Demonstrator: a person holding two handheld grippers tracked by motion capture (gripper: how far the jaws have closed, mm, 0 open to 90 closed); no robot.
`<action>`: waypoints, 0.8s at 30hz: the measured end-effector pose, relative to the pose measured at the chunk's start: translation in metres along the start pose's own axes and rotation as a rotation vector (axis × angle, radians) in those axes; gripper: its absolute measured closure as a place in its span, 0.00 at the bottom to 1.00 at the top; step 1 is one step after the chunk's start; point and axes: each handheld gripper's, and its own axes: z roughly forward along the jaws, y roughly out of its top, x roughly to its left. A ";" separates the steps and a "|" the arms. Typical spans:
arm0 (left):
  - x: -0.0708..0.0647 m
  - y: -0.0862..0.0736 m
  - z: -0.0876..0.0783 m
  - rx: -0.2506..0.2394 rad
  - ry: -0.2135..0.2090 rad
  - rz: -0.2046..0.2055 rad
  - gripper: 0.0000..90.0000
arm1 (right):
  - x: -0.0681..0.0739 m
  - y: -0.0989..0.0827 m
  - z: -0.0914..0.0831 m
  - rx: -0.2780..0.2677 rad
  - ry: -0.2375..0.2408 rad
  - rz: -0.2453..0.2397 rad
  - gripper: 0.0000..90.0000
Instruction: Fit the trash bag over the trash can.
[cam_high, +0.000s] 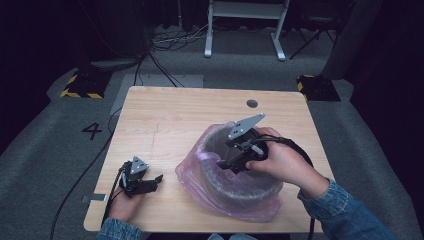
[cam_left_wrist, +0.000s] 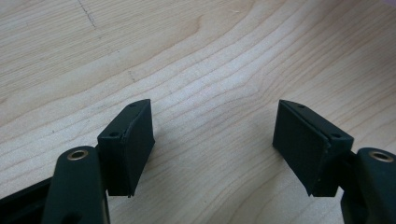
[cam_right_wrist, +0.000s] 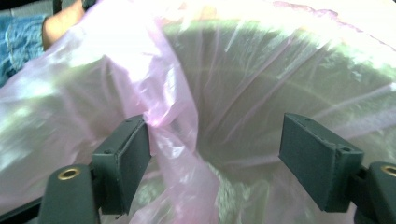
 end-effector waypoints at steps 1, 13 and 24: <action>0.000 0.000 0.000 -0.001 0.000 0.000 0.32 | 0.002 0.000 -0.003 0.000 0.003 -0.003 0.29; 0.000 0.000 0.000 0.000 0.000 -0.002 0.32 | 0.014 0.007 0.010 0.021 0.067 -0.100 0.95; 0.000 0.000 0.000 0.000 0.000 0.001 0.32 | 0.016 -0.014 0.066 0.249 0.122 -0.086 0.86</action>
